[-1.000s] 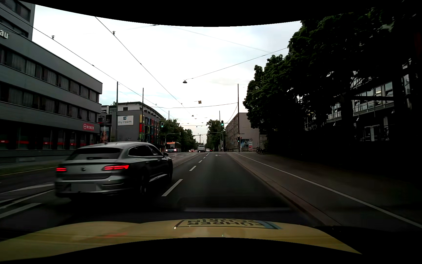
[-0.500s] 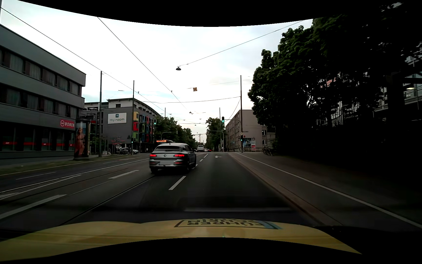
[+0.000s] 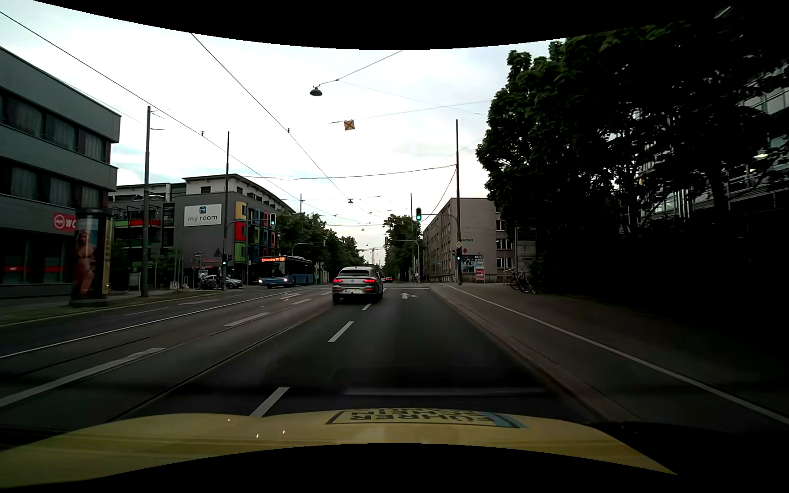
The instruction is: Follow the waypoints while adhering to traffic rules and regulations
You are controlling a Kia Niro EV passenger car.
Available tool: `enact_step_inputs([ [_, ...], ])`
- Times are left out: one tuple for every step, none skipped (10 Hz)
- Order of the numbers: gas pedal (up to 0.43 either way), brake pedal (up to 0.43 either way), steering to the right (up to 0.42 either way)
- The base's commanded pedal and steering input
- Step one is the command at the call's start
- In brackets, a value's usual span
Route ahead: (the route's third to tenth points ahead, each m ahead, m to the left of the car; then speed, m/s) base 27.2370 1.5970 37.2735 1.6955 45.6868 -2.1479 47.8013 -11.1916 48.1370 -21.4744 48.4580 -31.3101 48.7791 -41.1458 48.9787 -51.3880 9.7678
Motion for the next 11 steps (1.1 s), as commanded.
enact_step_inputs([
  [0.000, 0.000, 0.000],
  [0.000, 0.000, 0.000],
  [0.000, 0.000, 0.000],
  [0.000, 0.000, 0.000],
  [0.000, 0.000, 0.000],
  [0.000, 0.000, 0.000],
  [0.000, 0.000, 0.000],
  [0.000, 0.000, 0.000],
  [0.000, 0.000, 0.000],
  [0.000, 0.000, 0.000],
  [0.000, 0.000, 0.000],
])
